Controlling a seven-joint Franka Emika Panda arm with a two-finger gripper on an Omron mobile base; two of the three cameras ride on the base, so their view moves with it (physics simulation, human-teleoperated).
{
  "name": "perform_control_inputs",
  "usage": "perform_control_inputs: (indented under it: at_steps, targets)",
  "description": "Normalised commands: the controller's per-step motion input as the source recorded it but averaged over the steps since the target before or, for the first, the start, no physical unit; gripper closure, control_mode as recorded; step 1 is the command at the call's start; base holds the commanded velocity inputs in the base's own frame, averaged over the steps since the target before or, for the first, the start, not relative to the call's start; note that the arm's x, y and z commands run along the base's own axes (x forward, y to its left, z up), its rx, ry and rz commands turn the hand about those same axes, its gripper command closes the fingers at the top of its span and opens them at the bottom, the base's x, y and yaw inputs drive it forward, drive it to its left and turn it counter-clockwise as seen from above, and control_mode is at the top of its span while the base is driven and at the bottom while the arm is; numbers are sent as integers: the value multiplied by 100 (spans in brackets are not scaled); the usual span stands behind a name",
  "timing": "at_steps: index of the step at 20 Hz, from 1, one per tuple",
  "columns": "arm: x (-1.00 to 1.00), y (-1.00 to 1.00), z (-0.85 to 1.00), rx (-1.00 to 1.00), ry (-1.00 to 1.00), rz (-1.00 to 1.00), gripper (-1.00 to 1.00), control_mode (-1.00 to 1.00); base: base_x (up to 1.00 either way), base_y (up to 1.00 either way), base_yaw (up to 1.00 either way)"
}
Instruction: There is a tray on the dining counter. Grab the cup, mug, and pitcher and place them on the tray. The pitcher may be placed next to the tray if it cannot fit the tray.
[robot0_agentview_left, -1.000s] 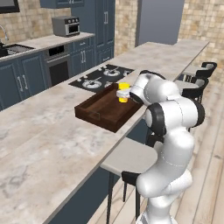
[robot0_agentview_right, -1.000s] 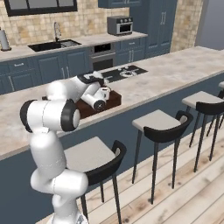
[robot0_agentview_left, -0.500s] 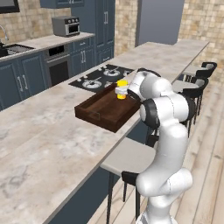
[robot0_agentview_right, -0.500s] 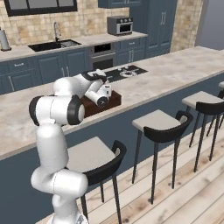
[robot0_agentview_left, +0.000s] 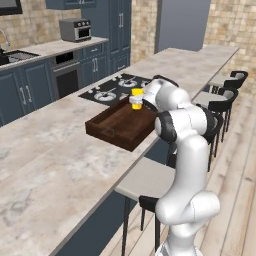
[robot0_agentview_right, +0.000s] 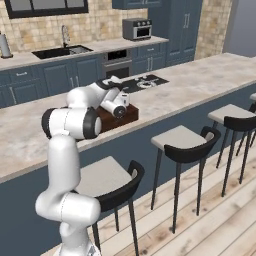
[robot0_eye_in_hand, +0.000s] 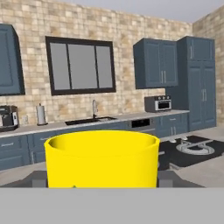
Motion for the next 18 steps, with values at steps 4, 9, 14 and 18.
perform_control_inputs:
  at_steps: [4,9,14,18]
  targets:
    - [25,0,-26,0,0,0,100,-100,0,0,0]
    - [14,0,-36,0,0,0,100,-100,0,0,0]
    - [1,0,-13,0,0,0,100,-100,0,0,0]
    - [0,0,0,0,0,0,100,-100,0,0,0]
